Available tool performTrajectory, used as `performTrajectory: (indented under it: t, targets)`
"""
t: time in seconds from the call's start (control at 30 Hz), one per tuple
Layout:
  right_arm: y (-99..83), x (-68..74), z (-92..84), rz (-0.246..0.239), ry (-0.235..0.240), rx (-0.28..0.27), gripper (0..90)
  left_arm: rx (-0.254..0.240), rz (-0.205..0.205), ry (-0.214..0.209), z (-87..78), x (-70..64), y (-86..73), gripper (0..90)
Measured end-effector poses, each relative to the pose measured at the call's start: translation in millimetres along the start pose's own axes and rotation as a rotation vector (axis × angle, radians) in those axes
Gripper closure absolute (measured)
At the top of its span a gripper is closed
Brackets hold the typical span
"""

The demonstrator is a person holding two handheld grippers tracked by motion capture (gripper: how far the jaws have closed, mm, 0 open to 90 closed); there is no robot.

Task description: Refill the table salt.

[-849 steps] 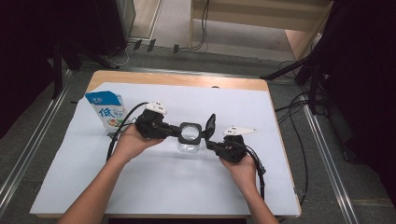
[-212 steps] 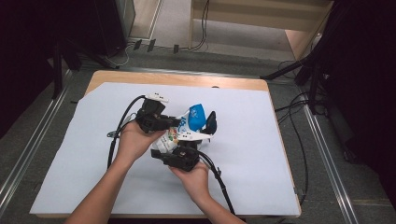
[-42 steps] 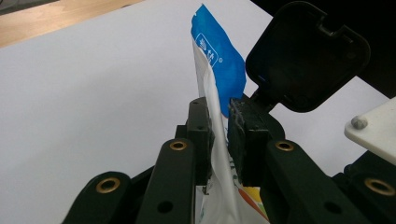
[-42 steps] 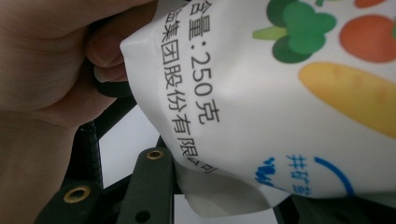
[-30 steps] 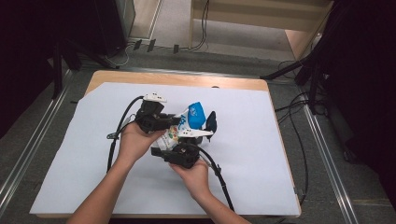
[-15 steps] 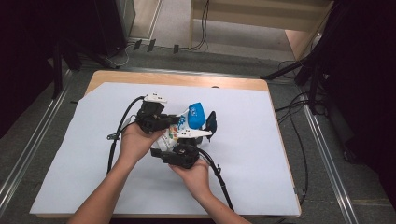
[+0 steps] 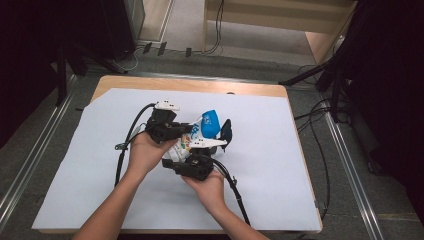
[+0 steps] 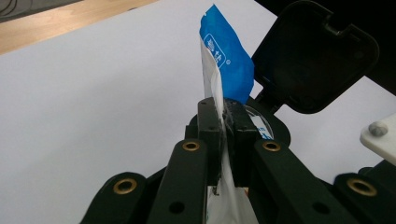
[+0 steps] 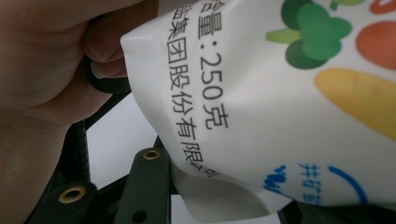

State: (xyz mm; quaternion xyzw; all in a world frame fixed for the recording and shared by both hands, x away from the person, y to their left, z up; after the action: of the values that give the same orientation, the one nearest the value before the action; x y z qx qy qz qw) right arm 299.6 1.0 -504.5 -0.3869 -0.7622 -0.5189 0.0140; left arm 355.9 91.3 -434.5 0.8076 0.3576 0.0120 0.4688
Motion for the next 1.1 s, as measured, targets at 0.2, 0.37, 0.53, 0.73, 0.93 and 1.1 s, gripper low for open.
performTrajectory:
  t: [0.2, 0.37, 0.53, 0.73, 0.93, 1.1]
  targets:
    - [0.0, -0.8, 0.2, 0.017, 0.011, -0.002, 68.0, 0.002, 0.0, -0.002, 0.3, -0.6, 0.0, 87.4]
    - [-0.1, -0.6, 0.4, 0.019, 0.014, -0.004, 68.2, -0.001, -0.001, -0.002, 0.5, -0.9, 0.0, 87.5]
    - [-0.1, 0.0, 0.2, 0.001, 0.007, -0.004, 67.3, -0.001, -0.002, -0.002, 0.3, -1.5, 0.2, 87.6]
    - [-1.2, 2.0, 1.9, -0.05, -0.031, 0.004, 62.2, -0.002, -0.003, 0.001, 0.6, -2.1, 0.4, 87.9]
    - [-0.5, 1.0, 1.3, -0.027, -0.018, 0.003, 66.8, -0.003, -0.003, -0.001, 0.8, -2.0, 0.3, 87.6]
    - [-0.2, 1.0, 1.0, -0.007, -0.008, -0.003, 67.9, -0.002, -0.005, -0.005, 1.0, -1.7, 0.2, 87.5]
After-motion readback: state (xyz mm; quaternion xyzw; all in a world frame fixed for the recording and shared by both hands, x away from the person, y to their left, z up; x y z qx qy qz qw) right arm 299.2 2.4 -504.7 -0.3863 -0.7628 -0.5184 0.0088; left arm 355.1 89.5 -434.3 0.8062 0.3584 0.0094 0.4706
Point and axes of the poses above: each handheld gripper's, and its own axes: z roughly forward along the jaws, y roughly out of its top, x roughly to its left, the point moved 4 cm from there along z, roughly forward along the jaws, and after that the axes turned 11 degrees about -y, right-handed, at the moved point
